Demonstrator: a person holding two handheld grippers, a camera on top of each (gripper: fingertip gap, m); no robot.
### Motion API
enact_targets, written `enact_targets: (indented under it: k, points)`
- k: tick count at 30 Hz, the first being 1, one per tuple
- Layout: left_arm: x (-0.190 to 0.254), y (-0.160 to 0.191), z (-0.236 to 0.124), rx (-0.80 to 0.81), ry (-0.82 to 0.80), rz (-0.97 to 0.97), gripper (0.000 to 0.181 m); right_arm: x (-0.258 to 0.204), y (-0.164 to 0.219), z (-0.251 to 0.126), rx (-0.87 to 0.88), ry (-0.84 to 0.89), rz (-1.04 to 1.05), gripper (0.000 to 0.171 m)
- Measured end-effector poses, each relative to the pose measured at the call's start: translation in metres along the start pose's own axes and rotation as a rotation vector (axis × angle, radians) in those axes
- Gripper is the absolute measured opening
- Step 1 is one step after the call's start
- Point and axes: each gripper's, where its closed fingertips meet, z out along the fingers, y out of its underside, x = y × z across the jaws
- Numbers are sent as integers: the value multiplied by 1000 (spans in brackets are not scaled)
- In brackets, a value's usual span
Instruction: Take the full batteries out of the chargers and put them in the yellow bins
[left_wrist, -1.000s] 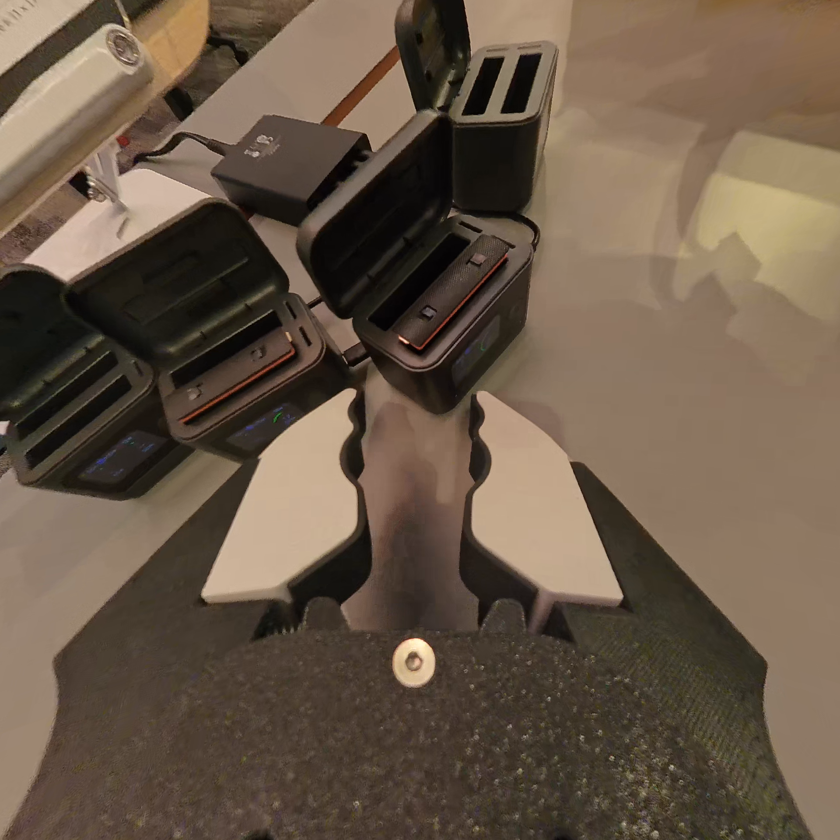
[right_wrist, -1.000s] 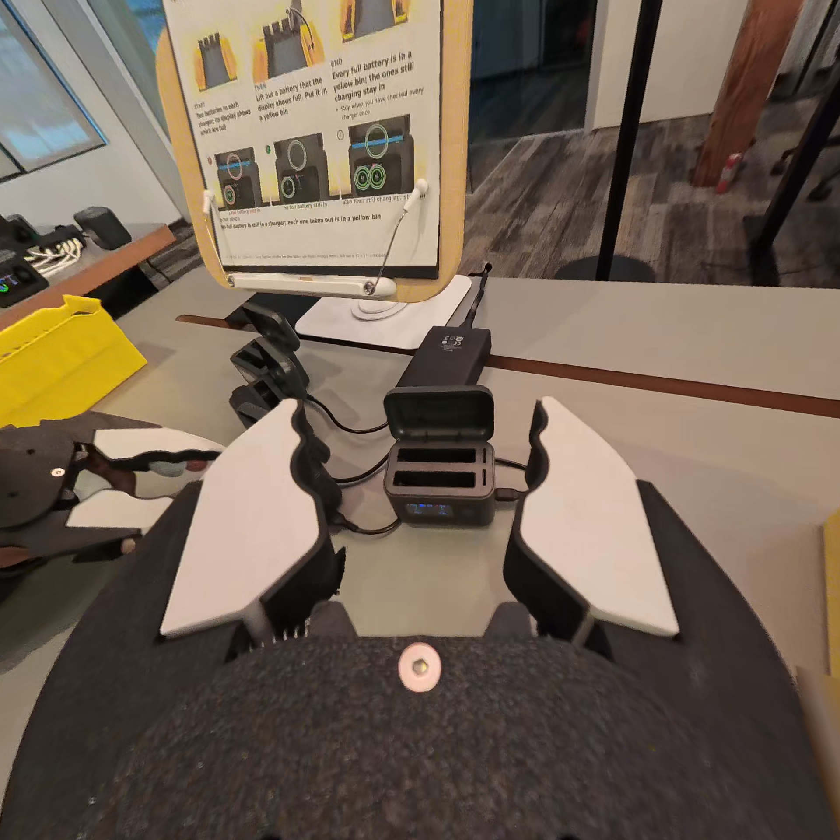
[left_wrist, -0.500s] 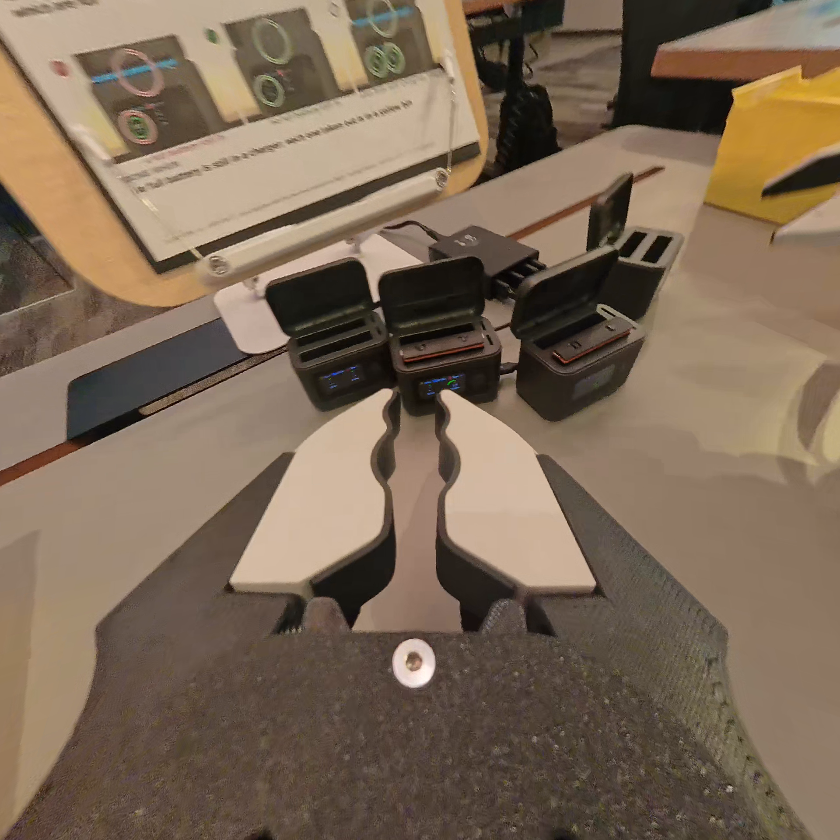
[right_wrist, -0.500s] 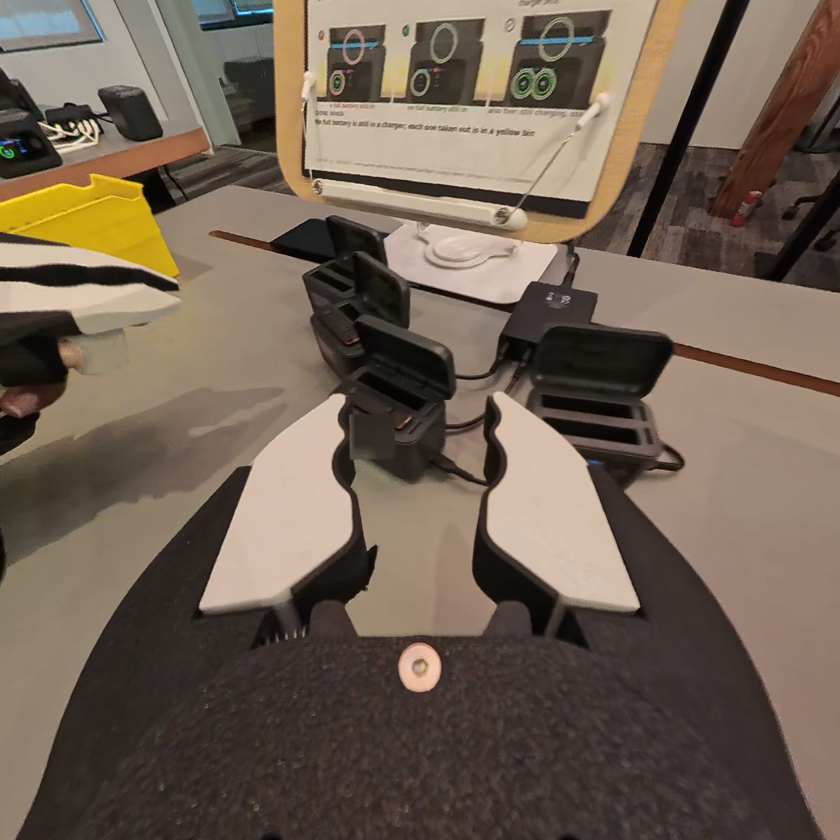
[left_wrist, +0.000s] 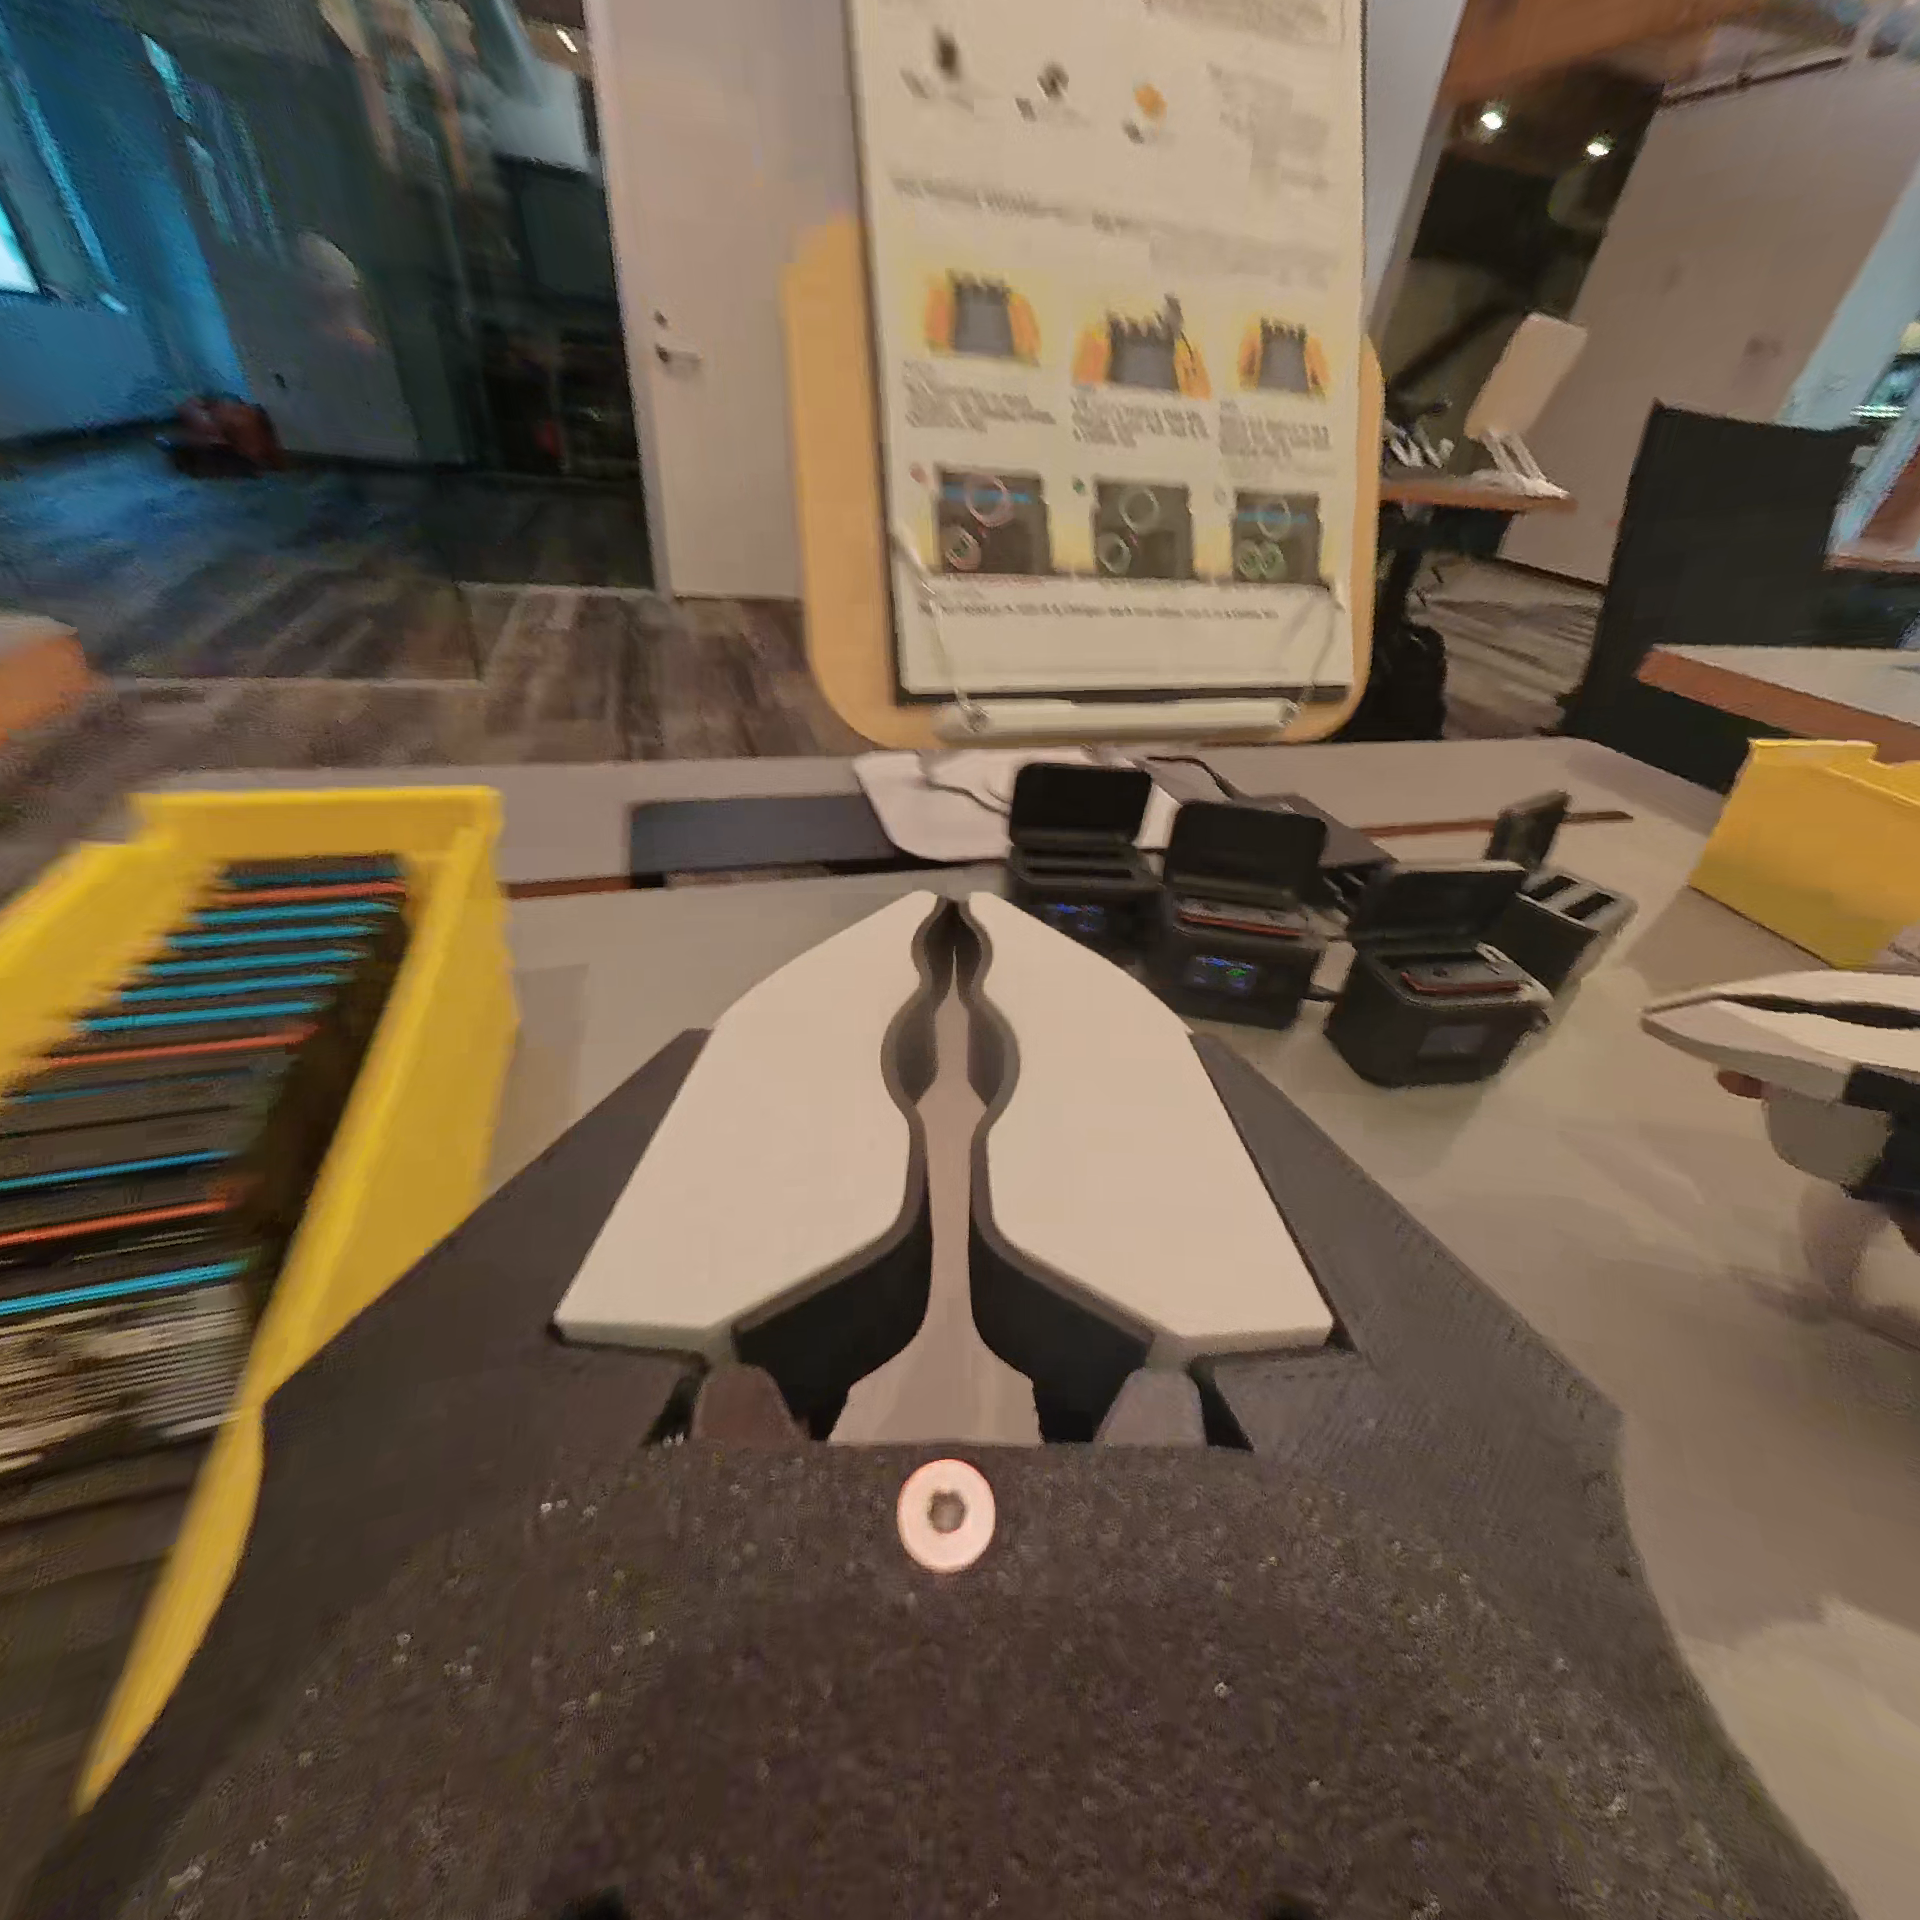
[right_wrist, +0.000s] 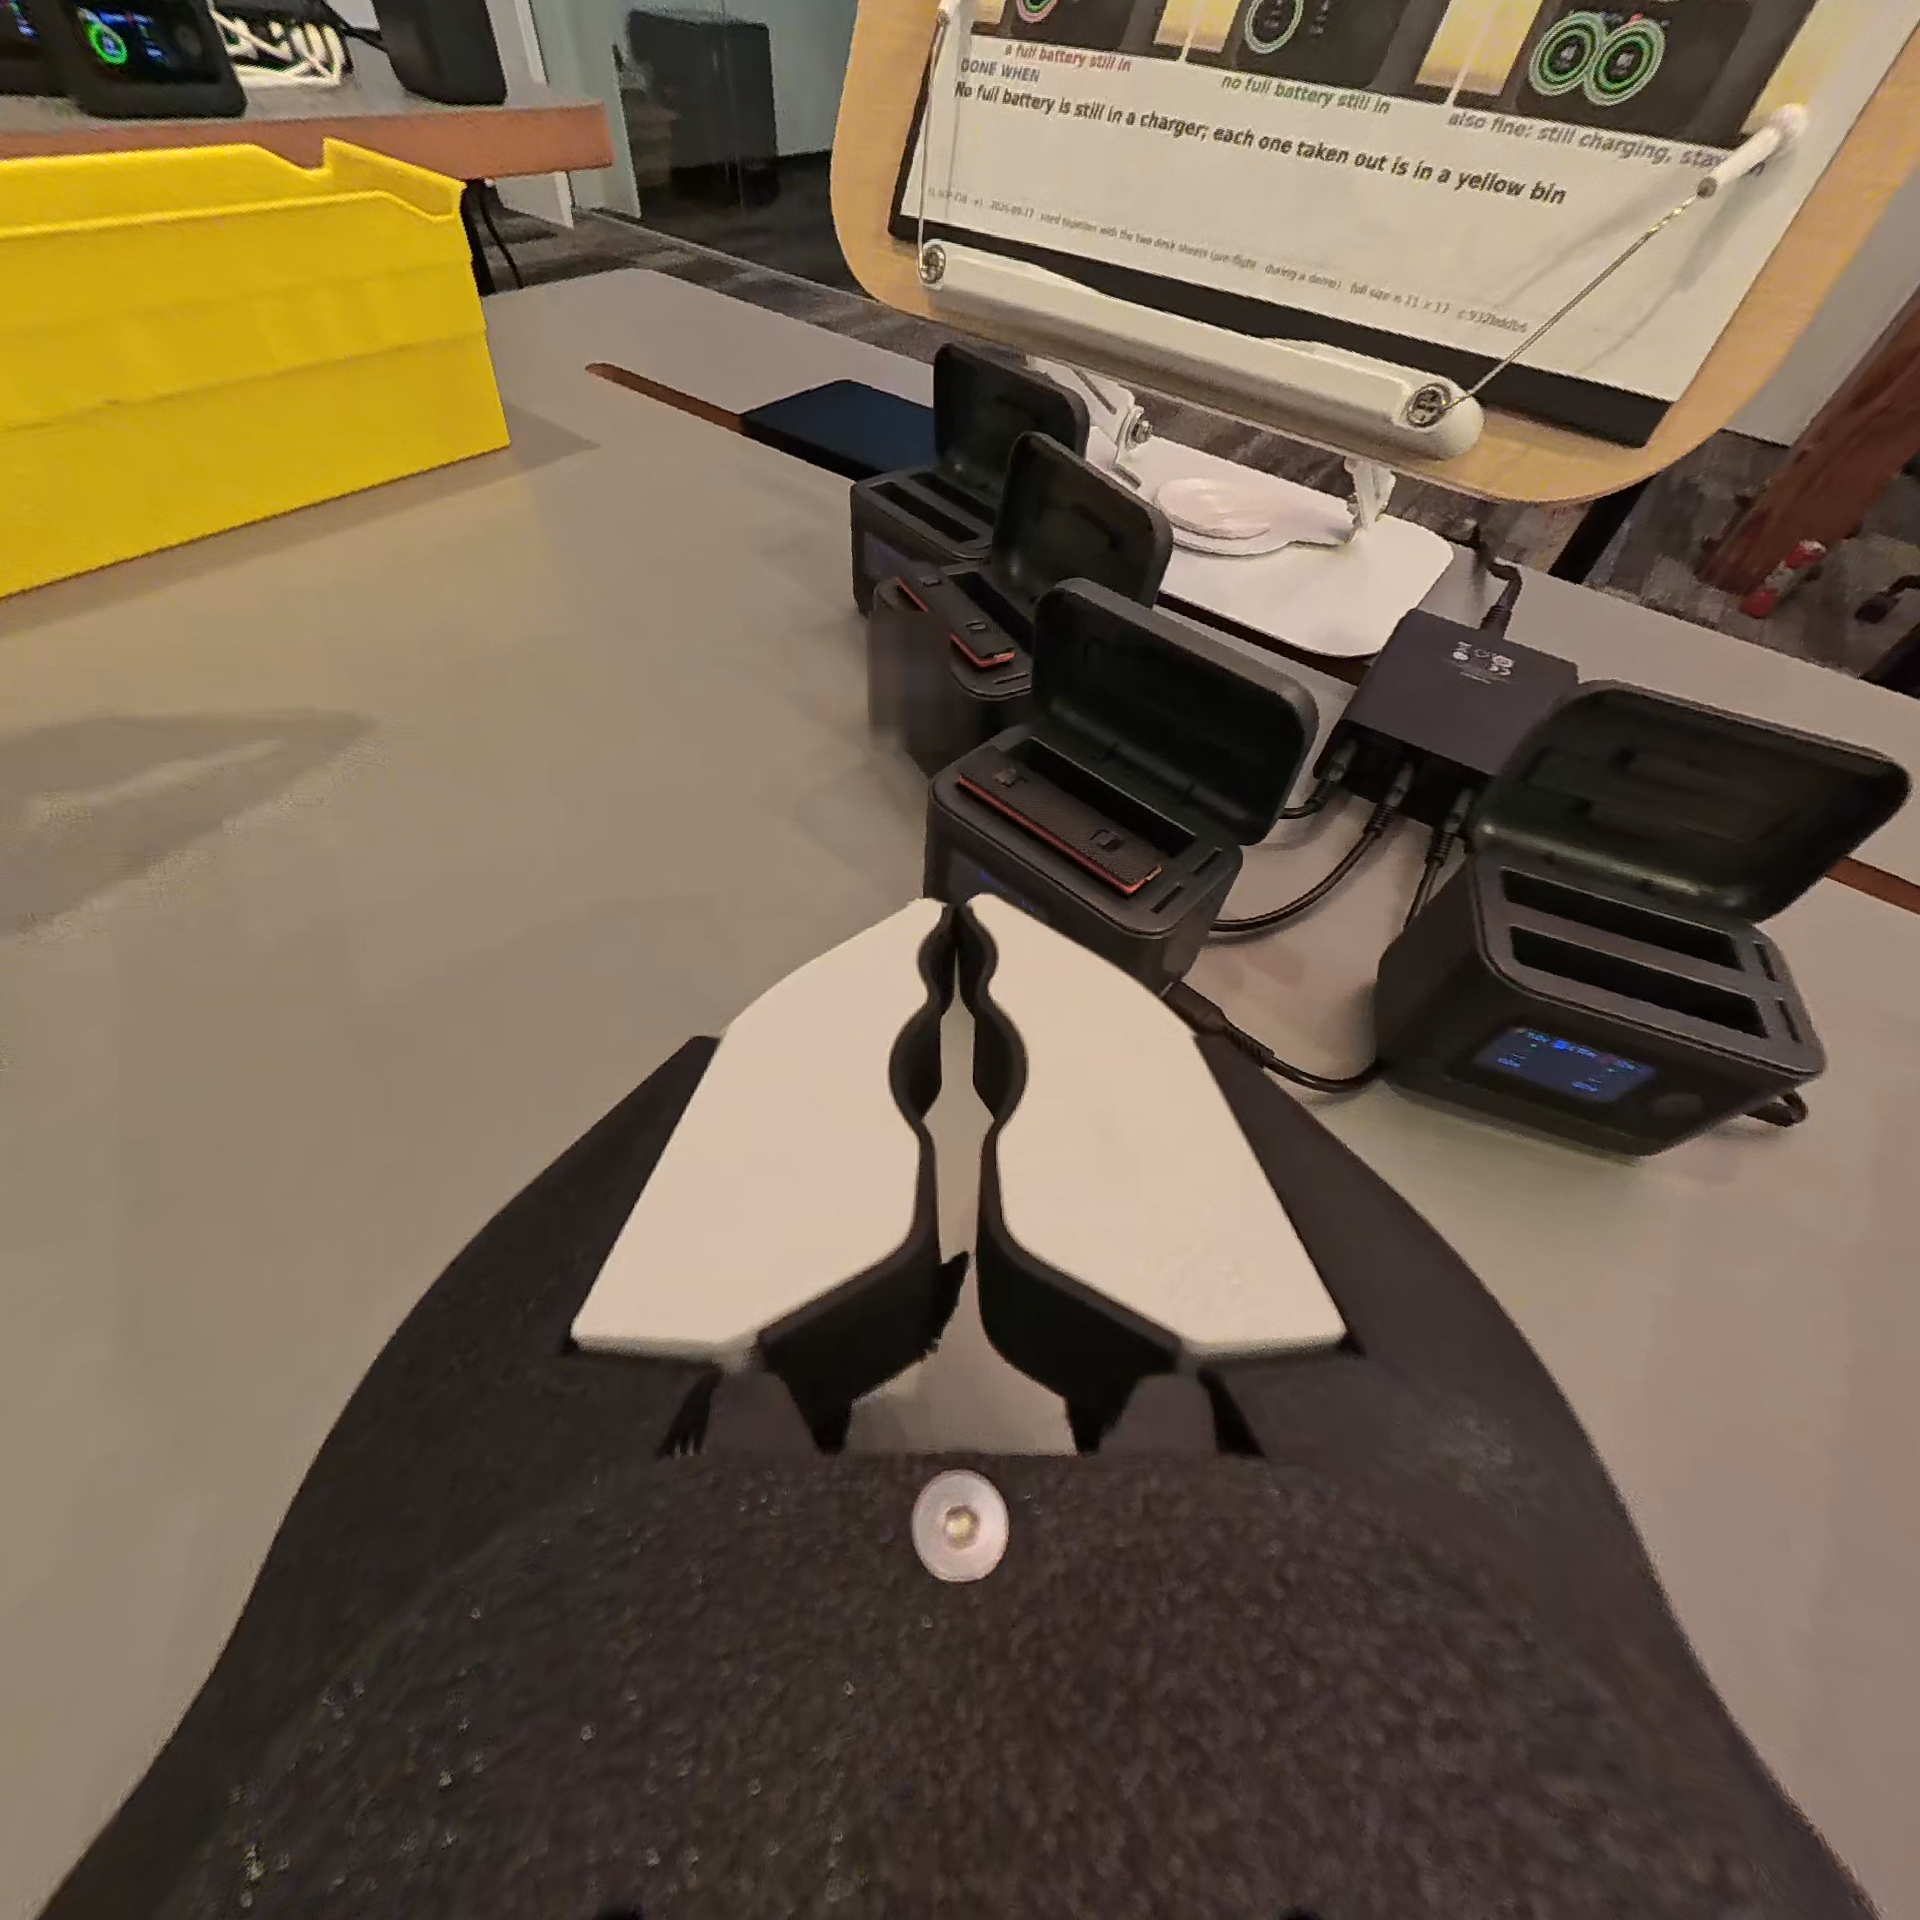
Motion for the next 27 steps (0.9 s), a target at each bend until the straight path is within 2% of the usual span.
enact_targets:
  k: [4, 8, 11, 14, 16, 21, 27]
  points:
    - [-60, -39, -50, 21, -78, 103, 0, 1, 2, 1, -2, -18, 5, 0]
    - [-110, -51, -75, -122, -45, 250, 0, -7, 6, 4, -11, -59, -1, 0]
    - [-132, -29, -73, -352, 48, 451, 1, -20, 6, 5, -3, -126, -36, 0]
    - [-157, 7, -68, -617, 83, 647, 16, -34, 4, 4, 19, -179, -94, 0]
    - [-164, 27, -64, -735, 122, 739, 24, -38, 4, 3, 23, -186, -140, 0]
    - [-171, 62, -55, -906, 188, 1013, 36, -42, 9, 5, 6, -202, -161, 0]
    - [-178, 86, -42, -992, 215, 1181, 42, -39, 14, 7, -20, -209, -129, 0]
